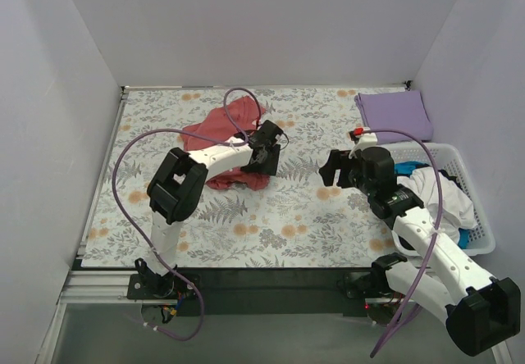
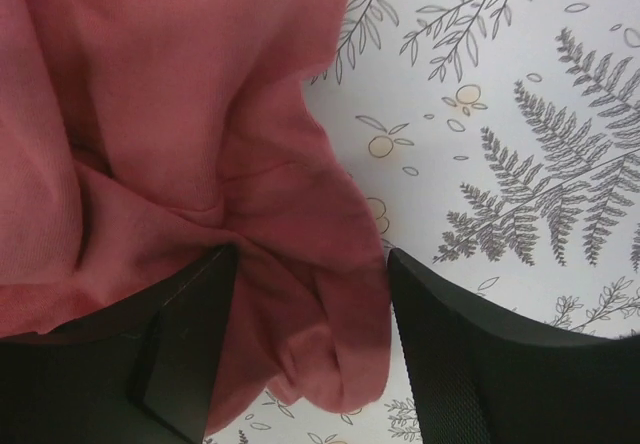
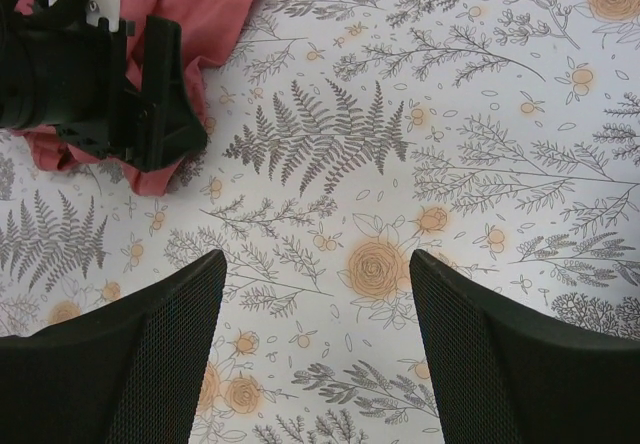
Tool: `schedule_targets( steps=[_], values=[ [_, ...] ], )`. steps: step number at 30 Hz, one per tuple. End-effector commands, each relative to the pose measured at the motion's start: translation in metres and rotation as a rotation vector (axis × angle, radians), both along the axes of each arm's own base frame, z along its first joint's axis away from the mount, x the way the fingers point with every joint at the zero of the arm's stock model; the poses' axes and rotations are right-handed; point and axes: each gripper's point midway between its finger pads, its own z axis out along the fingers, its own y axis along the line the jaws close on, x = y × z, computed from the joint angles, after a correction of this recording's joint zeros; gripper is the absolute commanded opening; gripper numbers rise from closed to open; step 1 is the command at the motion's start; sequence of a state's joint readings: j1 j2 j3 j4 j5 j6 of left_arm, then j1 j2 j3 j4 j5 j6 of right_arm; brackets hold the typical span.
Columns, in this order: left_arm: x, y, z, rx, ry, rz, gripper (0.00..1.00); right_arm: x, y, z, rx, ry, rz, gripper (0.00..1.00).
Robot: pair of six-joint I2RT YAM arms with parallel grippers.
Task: Fold and stack the t-shirts
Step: Flatten the tshirt out
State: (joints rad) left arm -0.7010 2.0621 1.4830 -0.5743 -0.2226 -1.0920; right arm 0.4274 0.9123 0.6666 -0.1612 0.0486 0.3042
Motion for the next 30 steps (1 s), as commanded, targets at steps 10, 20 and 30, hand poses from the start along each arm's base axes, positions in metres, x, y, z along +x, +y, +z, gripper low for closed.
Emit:
schedule_targets(
  steps=[10,20,30],
  values=[
    [-0.069,0.071,0.012,0.118,0.037,0.056,0.00,0.000,0.015,-0.007,0.033,0.049,0.066,0.80],
    [-0.105,0.214,0.184,0.067,-0.578,0.441,0.00,0.029,0.071,0.002,0.111,0.083,0.275,0.77],
    [-0.121,0.243,0.217,-0.100,-0.764,0.594,0.00,0.088,0.161,-0.018,0.204,0.106,0.407,0.75]
  ],
)
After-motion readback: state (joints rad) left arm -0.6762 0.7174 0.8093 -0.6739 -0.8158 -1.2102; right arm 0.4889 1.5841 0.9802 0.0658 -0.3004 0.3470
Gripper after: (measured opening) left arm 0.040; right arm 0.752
